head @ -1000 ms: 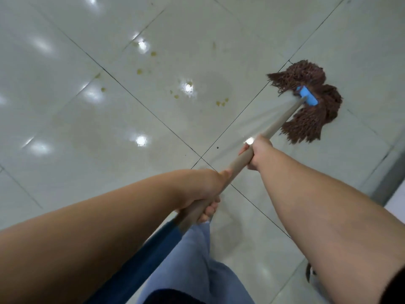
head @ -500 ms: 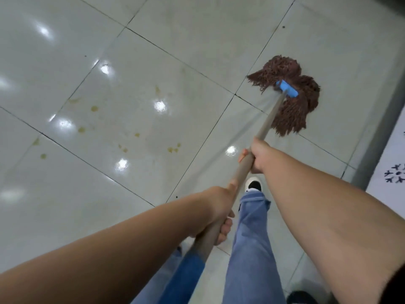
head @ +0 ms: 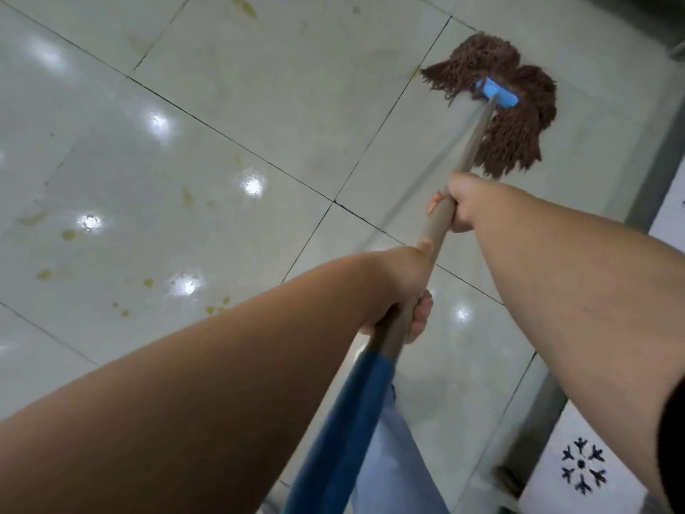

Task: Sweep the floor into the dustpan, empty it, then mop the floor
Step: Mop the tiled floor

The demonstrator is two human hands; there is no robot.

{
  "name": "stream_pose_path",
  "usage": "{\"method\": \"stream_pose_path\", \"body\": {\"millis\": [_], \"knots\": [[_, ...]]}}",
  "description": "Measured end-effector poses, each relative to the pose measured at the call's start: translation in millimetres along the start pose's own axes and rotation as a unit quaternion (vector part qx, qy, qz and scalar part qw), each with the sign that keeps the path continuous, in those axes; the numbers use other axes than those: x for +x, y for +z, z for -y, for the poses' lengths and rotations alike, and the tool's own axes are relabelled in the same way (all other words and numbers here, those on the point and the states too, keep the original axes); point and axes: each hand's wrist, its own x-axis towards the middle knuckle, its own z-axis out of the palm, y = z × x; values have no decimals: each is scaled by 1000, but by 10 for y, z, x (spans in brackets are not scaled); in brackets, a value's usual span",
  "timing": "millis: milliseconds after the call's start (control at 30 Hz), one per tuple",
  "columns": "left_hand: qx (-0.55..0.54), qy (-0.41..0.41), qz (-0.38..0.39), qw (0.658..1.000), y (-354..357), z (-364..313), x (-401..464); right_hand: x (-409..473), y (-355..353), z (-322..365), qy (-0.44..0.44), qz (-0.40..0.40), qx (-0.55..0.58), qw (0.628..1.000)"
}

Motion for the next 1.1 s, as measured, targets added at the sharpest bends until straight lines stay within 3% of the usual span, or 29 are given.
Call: {"method": "stream_pose_path", "body": {"millis": [167, 367, 533, 733, 833, 933, 1100], "knots": [[14, -25, -20, 999, -71, 332, -25, -109, 98, -300, 14, -3, -36, 999], [23, -23, -63, 998, -546, 1367, -277, -619, 489, -1312, 28, -6, -38, 999], [22, -49, -86, 995, -1103, 3026, -720, -1339, 906, -2885, 37, 17, -45, 998], [31, -112, -76, 990, -1577, 5370, -1360, -2295, 1134, -5170, 110, 53, -79, 989], [17, -148, -64, 987, -1635, 6194, -1654, -2678, 1127, -5988, 142, 67, -94, 983], [22, -149, -67, 986, -1657, 6574, -1800, -2864, 1115, -6350, 166, 75, -103, 978], [46, -128, -101, 985, -1664, 6453, -1691, -2782, 1138, -6210, 152, 75, -87, 982]]}}
